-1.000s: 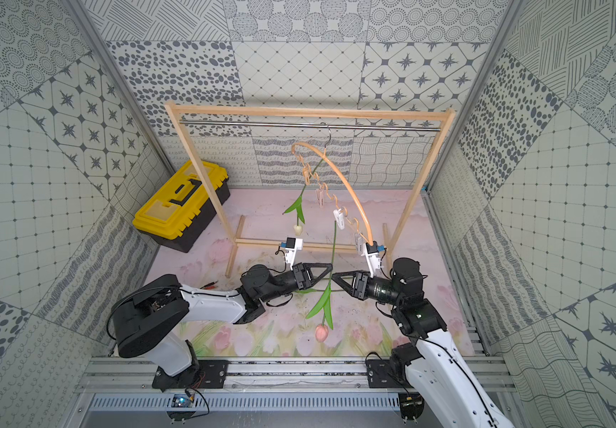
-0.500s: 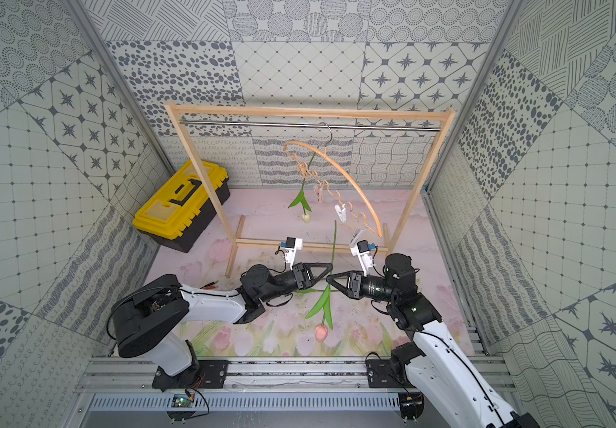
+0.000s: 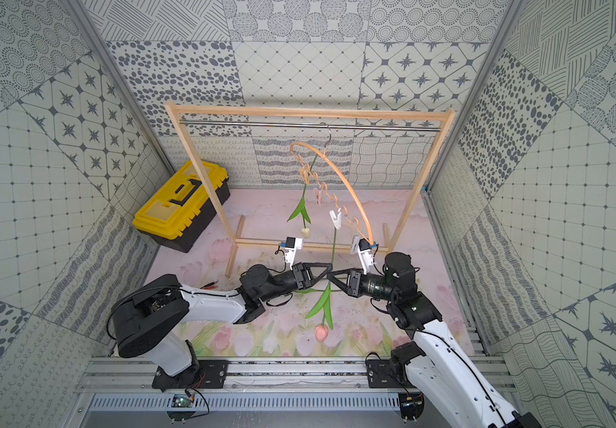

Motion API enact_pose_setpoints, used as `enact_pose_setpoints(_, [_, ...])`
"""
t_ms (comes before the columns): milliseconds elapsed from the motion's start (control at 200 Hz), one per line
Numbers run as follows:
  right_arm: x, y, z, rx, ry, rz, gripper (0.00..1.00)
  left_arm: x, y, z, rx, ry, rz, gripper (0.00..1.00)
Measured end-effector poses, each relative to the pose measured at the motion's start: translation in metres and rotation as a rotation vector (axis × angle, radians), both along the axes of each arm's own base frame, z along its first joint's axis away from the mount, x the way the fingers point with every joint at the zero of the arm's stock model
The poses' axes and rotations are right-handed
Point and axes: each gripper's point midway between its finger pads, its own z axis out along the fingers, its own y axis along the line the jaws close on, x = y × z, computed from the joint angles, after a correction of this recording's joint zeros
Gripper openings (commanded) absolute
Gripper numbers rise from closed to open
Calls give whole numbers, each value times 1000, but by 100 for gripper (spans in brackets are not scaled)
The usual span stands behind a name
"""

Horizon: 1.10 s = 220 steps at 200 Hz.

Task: Dry the flowers on a clothes hanger
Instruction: Pick up the flower at the center of the board.

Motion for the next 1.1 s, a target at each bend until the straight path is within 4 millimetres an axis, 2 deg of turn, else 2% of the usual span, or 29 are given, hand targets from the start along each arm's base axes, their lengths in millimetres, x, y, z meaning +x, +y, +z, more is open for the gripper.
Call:
enact_pose_setpoints(165, [0,-1,0,-12,-2,-6,11,0,0,1,-2,-6,0,0])
enact_pose_setpoints(190, [1,-1,0,-12,-3,-6,7,0,0,1,-1,-8,1,0])
enact_pose_setpoints(260, [1,-1,0,-15,-3,-7,4,0,0,1,1,-14,3,0])
enact_pose_setpoints(285, [1,-1,0,-16,-4,-7,0,0,0,2,2,-17,3,0])
enact_pose_setpoints(325, [1,-2,1,-16,-4,-9,0,0,0,2,3,-22,4,0])
enact_pose_setpoints(345, [1,-2,1,-16,-5,-9,0,0,0,2,3,-22,4,6])
enact_pose_setpoints(415, [1,-2,1,-21,-6,-13,0,0,0,4,11,-29,7,35])
enact_pose_setpoints(490, [2,-4,-2,-36,-7,-27,0,-1,2,6,30,-48,15,56])
enact_pose_setpoints(530, [2,-5,-3,-45,-7,-34,0,0,4,7,50,-59,27,61])
enact_pose_setpoints(615, [3,-8,-8,-66,-3,-48,0,5,11,10,95,-75,57,63])
enact_pose_setpoints(725, [5,-17,-13,-94,-3,-83,0,25,30,13,166,-110,131,63])
enact_pose_setpoints(906, [18,-35,-23,-132,16,-168,0,69,73,13,294,-152,250,70])
enact_pose_setpoints(1031, [29,-39,-33,-168,59,-193,0,91,84,35,358,-248,272,78])
enact_pose_setpoints(1101, [37,-38,-30,-181,61,-199,0,105,84,52,374,-311,269,80])
